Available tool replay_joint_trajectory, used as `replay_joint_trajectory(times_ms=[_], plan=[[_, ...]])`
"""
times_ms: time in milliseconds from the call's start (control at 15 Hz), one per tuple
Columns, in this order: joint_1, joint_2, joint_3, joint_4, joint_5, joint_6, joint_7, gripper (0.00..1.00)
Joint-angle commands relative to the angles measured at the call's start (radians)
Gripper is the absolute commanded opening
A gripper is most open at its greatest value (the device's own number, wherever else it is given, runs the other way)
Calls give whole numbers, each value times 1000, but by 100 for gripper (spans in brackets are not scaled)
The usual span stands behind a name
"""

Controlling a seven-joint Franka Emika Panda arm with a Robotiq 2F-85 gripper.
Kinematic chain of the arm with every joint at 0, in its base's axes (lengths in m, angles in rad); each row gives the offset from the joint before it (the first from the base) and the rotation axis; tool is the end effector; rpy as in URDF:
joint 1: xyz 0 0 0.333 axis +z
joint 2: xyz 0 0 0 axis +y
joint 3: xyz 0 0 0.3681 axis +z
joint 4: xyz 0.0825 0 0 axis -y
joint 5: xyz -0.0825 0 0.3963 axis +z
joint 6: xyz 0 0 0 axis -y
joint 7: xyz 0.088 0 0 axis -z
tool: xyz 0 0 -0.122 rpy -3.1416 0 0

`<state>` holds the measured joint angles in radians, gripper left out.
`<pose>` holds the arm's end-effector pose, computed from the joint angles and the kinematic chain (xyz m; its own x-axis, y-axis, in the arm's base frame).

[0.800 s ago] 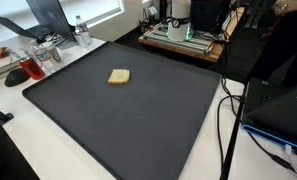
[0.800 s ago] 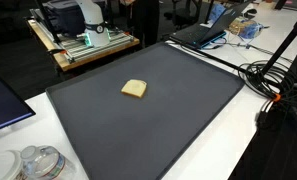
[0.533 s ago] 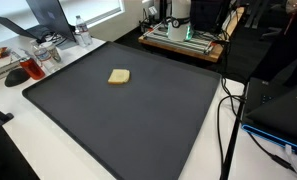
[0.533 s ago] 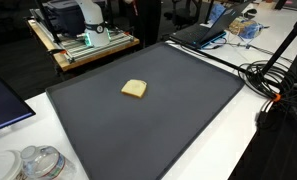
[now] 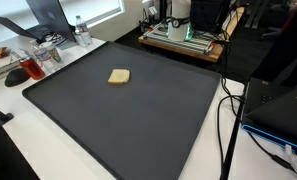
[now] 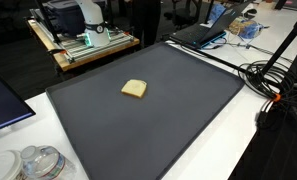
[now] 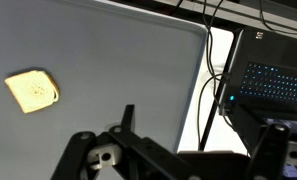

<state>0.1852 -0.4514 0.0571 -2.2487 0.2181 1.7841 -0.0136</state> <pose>0.3877 0.1219 0.5699 0.9792 0.2022 -0.0150 0.1960 -0.9627 -0.1867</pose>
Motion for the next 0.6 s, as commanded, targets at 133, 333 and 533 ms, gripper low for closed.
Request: replay_joint_trajectory(times_ms=[133, 333, 533], plan=[[-48, 51, 3, 10, 15, 30, 34, 100], [-111, 130, 16, 0, -53, 117, 130, 100], [-154, 234, 17, 0, -128, 204, 216, 100]])
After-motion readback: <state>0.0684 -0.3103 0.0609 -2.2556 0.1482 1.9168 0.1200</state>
